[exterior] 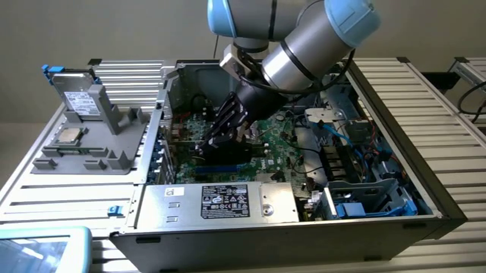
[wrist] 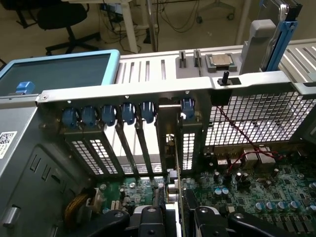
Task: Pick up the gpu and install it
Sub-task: 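Insert the gpu into the slot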
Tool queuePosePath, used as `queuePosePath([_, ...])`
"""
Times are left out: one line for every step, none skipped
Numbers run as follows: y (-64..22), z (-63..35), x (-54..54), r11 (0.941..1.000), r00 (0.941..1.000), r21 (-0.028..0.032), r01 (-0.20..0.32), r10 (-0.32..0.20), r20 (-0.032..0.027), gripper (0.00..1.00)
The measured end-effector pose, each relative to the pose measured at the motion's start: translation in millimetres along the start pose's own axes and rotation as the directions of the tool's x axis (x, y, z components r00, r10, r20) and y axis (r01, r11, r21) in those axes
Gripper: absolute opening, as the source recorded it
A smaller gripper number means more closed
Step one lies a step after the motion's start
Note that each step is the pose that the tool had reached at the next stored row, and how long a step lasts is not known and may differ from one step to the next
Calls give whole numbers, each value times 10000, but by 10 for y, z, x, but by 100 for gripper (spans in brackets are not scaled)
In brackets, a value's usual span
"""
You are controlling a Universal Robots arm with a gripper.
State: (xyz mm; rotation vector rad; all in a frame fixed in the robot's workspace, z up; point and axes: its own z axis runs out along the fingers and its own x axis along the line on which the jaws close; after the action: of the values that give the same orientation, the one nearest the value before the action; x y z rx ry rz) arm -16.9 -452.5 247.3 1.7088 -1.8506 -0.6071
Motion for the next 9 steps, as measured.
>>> queuePosePath([-5, 6, -1, 10000, 10000, 0, 1, -1, 0, 28])
queuePosePath([-10, 13, -2, 10000, 10000, 0, 0, 0, 0, 28])
queuePosePath([-13, 18, -2, 10000, 10000, 0, 0, 0, 0, 28])
queuePosePath([-14, 21, -2, 10000, 10000, -1, 0, 0, -1, 28])
queuePosePath([-14, 22, -2, 10000, 10000, -1, -2, 2, -2, 28])
queuePosePath([-15, 23, -2, 10000, 10000, -1, -3, 3, -3, 28])
queuePosePath([-18, 28, -3, 10000, 10000, -1, 1, -1, 1, 28])
queuePosePath([-22, 33, -4, 10000, 10000, 0, 1, -1, 1, 28])
queuePosePath([-23, 35, -3, 10000, 10000, 0, 0, 0, 0, 28])
